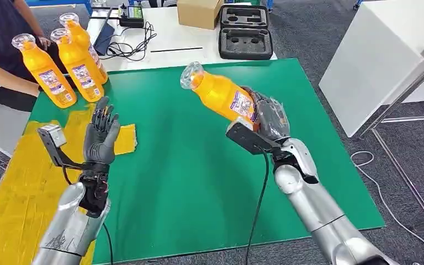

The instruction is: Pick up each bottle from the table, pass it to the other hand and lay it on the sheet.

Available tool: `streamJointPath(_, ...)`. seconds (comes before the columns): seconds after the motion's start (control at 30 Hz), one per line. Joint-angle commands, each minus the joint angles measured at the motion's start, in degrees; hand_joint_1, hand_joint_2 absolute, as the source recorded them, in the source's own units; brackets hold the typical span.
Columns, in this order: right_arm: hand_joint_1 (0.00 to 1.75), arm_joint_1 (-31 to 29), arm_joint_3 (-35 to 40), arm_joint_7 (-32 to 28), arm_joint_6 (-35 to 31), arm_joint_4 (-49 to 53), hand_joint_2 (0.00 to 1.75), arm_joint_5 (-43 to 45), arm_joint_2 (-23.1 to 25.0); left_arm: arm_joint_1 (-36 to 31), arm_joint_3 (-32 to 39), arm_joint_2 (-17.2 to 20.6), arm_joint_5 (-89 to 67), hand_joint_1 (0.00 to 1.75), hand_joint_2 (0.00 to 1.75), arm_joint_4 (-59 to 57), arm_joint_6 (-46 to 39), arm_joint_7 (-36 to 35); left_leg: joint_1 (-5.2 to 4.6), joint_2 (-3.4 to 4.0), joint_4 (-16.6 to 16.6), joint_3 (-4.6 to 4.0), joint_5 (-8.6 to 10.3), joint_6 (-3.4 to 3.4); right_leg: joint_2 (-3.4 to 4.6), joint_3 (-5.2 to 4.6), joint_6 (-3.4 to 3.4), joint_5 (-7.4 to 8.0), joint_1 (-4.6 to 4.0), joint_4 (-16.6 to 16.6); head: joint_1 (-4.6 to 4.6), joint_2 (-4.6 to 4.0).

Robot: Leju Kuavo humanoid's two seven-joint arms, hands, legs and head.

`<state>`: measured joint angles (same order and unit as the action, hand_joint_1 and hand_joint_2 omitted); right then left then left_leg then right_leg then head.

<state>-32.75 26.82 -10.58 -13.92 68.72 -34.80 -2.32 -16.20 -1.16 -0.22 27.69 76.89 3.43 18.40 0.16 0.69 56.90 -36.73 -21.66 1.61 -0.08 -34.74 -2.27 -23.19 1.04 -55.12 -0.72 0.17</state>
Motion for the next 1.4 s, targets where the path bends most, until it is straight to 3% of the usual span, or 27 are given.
streamJointPath(0.03,1.75,-4.0,1.4,1.6,-0.8,-3.4,1.75,-2.6,4.3,-2.9,-1.7,-1.3,0.7,0.00,1.75,-4.1,0.1,-0.3,0.02,-0.07,0.1,0.23,-0.15,-0.08,-0.01,0.22,0.12,-0.15,-0.01,-0.1,0.00,0.00)
streamJointPath(0.3,1.75,-12.0,1.3,1.9,-2.6,-17.9,1.75,-7.1,13.7,-3.7,-5.3,-3.8,4.6,0.00,1.75,-2.8,1.0,-1.4,0.00,0.06,0.0,0.08,-0.05,-0.07,0.08,0.02,0.08,-0.04,-0.05,-0.1,0.00,0.00)
streamJointPath(0.93,1.75,-12.1,1.3,1.6,-2.7,-18.0,1.75,-7.3,13.7,-3.6,-5.5,-3.9,5.0,0.00,1.75,-2.5,1.1,-1.4,0.08,-0.09,0.1,0.19,-0.15,-0.12,-0.04,0.19,0.14,-0.17,-0.08,-0.1,0.00,0.00)
streamJointPath(1.17,1.75,-17.5,0.2,1.7,-3.4,-27.0,1.75,-8.7,17.2,-3.4,-8.2,-5.7,10.7,0.00,1.75,1.3,3.4,-2.8,0.04,-0.01,0.1,-0.04,-0.03,-0.07,0.00,-0.06,0.07,-0.05,-0.04,-0.1,0.00,0.00)
streamJointPath(1.4,1.75,-17.1,0.8,0.4,-2.4,-30.7,1.75,-8.4,19.0,-5.7,-9.8,-6.9,11.2,0.00,1.75,1.6,2.3,-3.3,0.07,-0.05,0.1,-0.02,-0.04,-0.08,-0.02,-0.01,0.08,-0.05,-0.07,0.0,0.02,0.00)
